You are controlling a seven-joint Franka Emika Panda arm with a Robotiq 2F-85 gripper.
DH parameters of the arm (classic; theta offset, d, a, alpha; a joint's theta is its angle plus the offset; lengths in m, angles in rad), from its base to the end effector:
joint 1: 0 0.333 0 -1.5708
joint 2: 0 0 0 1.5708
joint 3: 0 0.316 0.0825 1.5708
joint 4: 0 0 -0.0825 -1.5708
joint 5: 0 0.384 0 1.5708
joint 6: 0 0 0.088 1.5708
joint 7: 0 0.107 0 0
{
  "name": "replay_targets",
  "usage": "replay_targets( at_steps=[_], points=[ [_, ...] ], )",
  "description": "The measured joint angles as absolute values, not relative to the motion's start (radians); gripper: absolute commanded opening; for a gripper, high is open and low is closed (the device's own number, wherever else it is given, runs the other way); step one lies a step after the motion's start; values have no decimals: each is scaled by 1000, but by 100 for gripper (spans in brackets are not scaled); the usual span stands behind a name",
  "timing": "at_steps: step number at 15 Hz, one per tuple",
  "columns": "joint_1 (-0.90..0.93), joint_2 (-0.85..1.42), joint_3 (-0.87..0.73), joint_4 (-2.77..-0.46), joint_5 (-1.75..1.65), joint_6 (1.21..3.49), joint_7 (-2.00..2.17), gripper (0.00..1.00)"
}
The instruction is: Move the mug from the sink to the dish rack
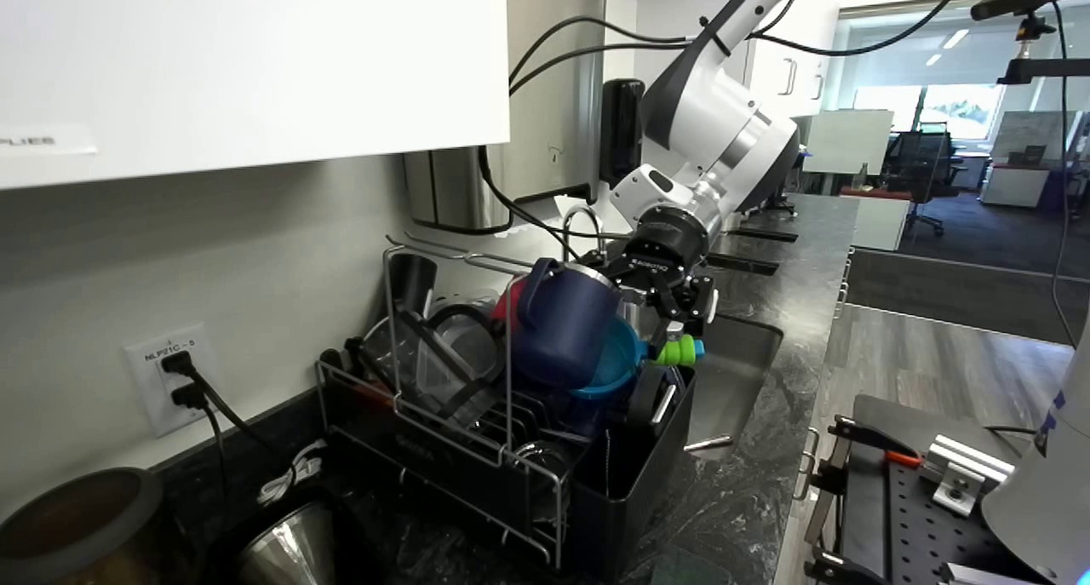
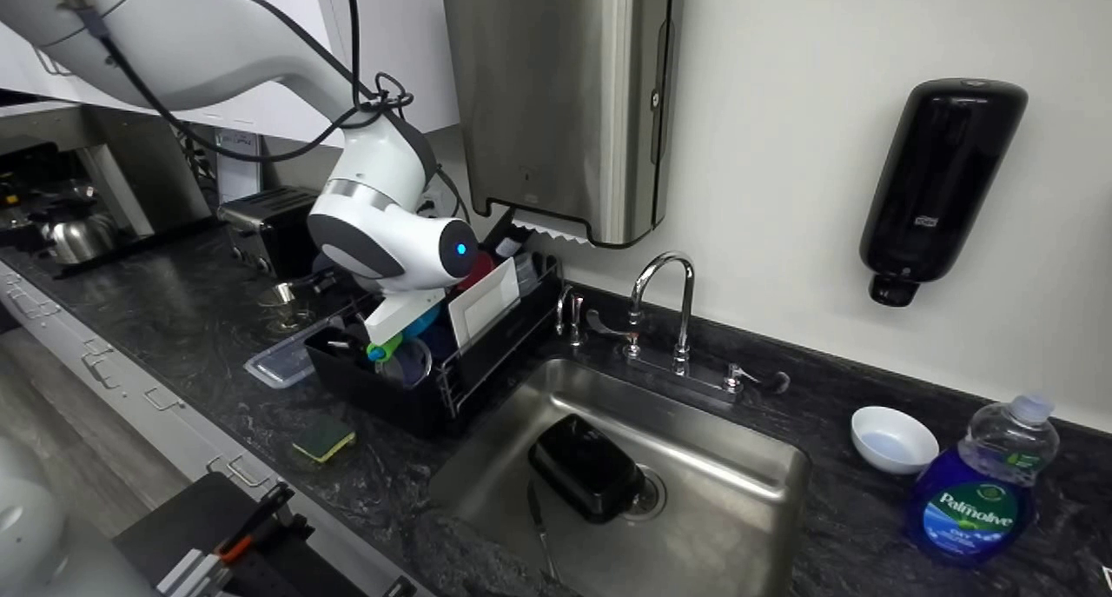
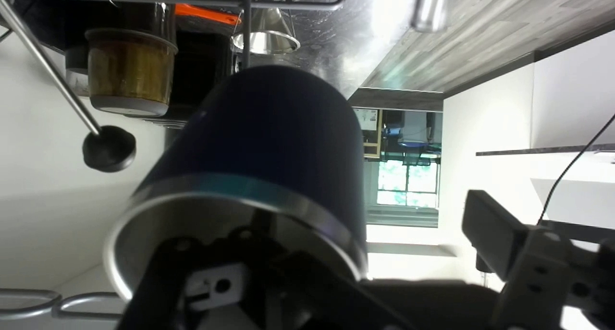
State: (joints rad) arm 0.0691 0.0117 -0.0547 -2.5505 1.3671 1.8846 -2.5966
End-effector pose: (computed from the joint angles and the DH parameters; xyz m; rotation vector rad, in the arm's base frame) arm 0.4157 0.0790 0.2659 -1.4309 -1.5412 -1.0464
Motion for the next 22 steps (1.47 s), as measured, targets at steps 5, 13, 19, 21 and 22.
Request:
replay_targets(
  at_steps=[5, 13, 19, 21, 22],
  points=[
    [42, 9, -56, -2551, 1363, 1884, -2597, 100],
    [0, 3, -67, -2551, 1358, 1882, -2597, 100],
    [-40, -14, -96, -2550, 1337, 1876, -2597, 100],
    [-53, -28, -106, -2549, 1331, 1873, -2597, 100],
    [-59, -36, -111, -2548, 1329, 1871, -2597, 100]
  ],
)
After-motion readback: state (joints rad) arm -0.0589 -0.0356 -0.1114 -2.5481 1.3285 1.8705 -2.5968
